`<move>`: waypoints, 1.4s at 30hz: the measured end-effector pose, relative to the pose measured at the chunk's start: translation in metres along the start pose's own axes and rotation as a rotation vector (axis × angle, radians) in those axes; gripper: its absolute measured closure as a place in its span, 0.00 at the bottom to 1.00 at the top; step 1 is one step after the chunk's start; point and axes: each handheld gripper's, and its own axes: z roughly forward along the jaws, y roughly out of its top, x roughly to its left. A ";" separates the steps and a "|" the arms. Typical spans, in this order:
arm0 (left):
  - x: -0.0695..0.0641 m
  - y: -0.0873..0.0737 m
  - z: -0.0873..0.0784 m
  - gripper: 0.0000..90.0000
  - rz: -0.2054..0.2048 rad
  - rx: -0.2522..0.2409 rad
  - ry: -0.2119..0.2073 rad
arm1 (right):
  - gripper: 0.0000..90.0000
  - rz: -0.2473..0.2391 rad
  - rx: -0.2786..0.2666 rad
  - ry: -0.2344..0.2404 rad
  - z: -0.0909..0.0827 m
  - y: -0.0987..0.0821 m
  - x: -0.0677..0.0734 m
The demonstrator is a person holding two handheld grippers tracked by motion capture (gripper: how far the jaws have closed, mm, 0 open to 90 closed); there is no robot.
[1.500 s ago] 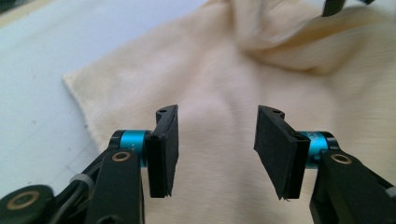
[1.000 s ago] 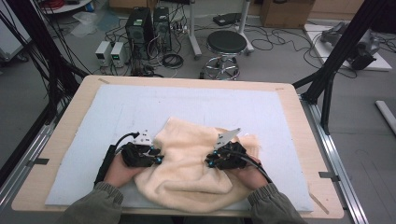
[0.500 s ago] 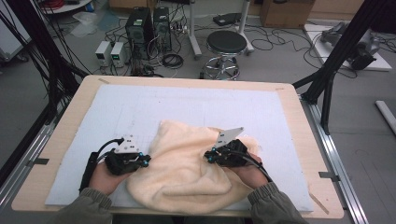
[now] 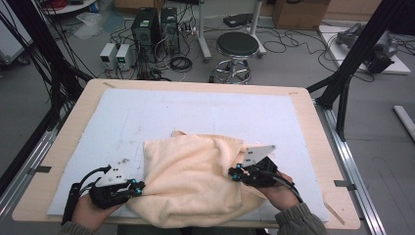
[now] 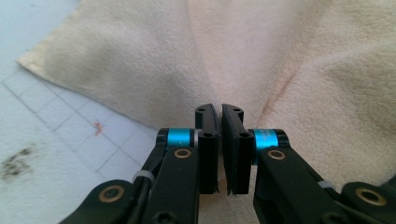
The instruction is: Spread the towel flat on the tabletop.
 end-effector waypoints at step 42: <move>0.060 0.033 0.063 0.93 -0.051 0.059 0.118 | 0.93 0.058 0.013 -0.029 0.049 0.017 -0.050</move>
